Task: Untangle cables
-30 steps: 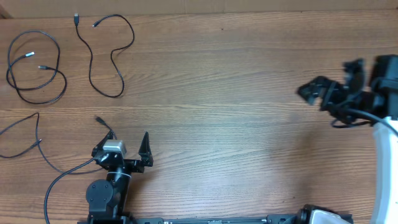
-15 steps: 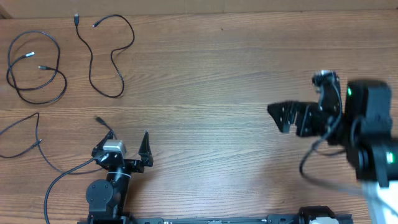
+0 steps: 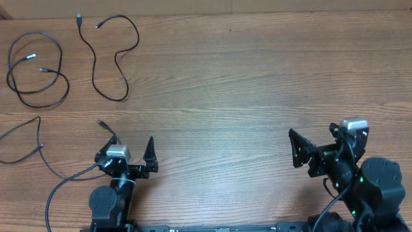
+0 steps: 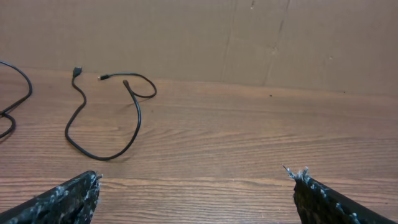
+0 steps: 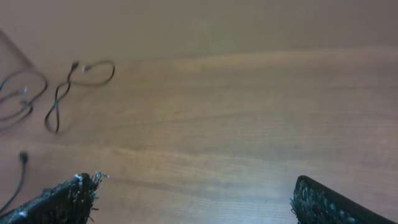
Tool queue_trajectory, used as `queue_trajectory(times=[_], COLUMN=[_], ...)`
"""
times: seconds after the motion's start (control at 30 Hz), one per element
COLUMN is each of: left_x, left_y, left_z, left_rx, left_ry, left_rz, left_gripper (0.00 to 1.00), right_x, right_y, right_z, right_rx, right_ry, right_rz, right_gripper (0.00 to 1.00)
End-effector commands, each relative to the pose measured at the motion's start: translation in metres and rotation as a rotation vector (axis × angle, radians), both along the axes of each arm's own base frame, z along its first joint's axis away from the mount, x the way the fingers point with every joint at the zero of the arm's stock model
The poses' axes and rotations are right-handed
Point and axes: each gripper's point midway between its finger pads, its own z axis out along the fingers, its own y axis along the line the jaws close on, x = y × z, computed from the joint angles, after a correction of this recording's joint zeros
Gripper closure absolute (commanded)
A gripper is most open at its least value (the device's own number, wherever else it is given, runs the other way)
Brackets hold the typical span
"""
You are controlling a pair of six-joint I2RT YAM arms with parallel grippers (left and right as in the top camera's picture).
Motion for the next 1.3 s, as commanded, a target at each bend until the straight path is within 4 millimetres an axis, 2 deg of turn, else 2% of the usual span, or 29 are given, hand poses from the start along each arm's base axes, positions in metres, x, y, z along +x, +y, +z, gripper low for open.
queue_trajectory(times=[0.0,0.27,0.4,0.63,0.93,1.1,1.27], left_x=[0.0,0.0,0.0,0.0,0.0,0.0,0.0], left_y=[0.001,0.001,0.001,0.001,0.001,0.001,0.001], left_z=[-0.001,-0.001,-0.001,-0.001,-0.001,-0.001,-0.001], left_rx=[0.019,0.019,0.019,0.019,0.019,0.019,0.019], left_ry=[-0.007,-0.007,-0.007,-0.007,-0.007,-0.007,-0.007], left_rz=[0.003,0.003,0.003,0.003,0.003,0.003,0.003], left_gripper=[0.0,0.0,0.01,0.01,0.01,0.0,0.0], right_x=[0.002,0.016,0.014,0.006,0.007,0.009,0.009], right_y=[-0.012,-0.013,-0.013,-0.015,-0.014,-0.01,0.006], right_z=[-0.006,-0.008,-0.01,-0.027,-0.04,-0.041,-0.045], right_rx=[-0.024,-0.07,-0.113,-0.175,-0.177,-0.196,-0.331], right_ry=[-0.054,-0.235,-0.283,-0.342,-0.43,-0.465,-0.53], right_rz=[-0.067,-0.065,-0.055,-0.045,-0.043,-0.027,0.09], right_gripper=[0.0,0.0,0.0,0.0,0.0,0.0,0.0])
